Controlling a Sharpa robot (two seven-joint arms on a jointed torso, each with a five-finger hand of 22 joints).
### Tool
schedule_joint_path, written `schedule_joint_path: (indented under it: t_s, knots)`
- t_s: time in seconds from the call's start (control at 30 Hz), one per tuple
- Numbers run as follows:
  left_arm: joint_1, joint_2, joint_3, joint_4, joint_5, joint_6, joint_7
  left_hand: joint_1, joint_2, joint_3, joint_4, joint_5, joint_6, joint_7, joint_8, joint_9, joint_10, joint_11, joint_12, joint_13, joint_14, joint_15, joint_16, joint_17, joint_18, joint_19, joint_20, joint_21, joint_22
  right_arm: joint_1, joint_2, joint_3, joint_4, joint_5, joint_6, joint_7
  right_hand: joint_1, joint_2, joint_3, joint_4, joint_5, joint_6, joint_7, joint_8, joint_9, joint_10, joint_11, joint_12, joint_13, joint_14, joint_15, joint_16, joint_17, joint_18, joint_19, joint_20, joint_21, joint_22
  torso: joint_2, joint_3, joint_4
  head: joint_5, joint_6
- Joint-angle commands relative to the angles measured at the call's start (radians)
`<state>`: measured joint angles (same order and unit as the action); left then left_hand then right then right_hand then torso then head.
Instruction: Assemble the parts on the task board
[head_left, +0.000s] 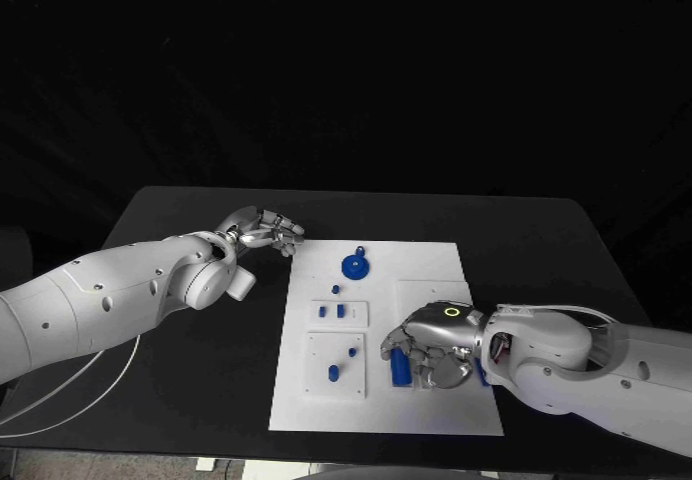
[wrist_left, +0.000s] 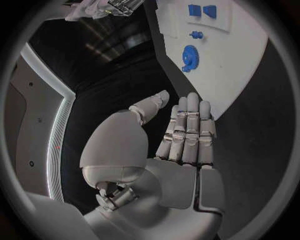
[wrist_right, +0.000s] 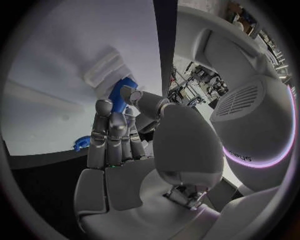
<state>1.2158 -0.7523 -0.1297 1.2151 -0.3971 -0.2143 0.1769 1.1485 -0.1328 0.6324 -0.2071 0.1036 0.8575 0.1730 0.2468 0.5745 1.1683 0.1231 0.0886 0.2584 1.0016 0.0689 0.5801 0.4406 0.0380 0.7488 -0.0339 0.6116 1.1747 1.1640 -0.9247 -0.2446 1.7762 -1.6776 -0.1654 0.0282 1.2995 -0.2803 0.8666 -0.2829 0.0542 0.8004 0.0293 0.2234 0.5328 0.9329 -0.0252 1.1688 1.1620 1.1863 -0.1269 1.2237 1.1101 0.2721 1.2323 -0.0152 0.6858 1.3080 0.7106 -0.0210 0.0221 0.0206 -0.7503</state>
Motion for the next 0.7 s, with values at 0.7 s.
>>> schedule_joint_path:
  t_s: [0.7]
  knots:
    - [0.0, -0.003, 0.0, 0.001, 0.005, 0.025, -0.006, -0.009, -0.001, -0.001, 0.008, -0.005, -0.008, -0.001, 0.006, -0.002, -0.009, 0.003, -0.005, -0.001, 0.006, 0.004, -0.008, 0.004, 0.012, 0.0, 0.007, -0.006, 0.003, -0.007, 0.052, -0.004, -0.024, -0.251, -0.007, -0.052, -0.006, -0.012, 0.006, -0.005, -0.005, 0.061, 0.009, 0.051, 0.016, 0.01, -0.017, 0.022, -0.008, 0.003, -0.015, 0.011, 0.009, -0.01, 0.01, -0.005, 0.019, 0.02, 0.0, -0.0022, 0.0019, 0.004, -0.012]
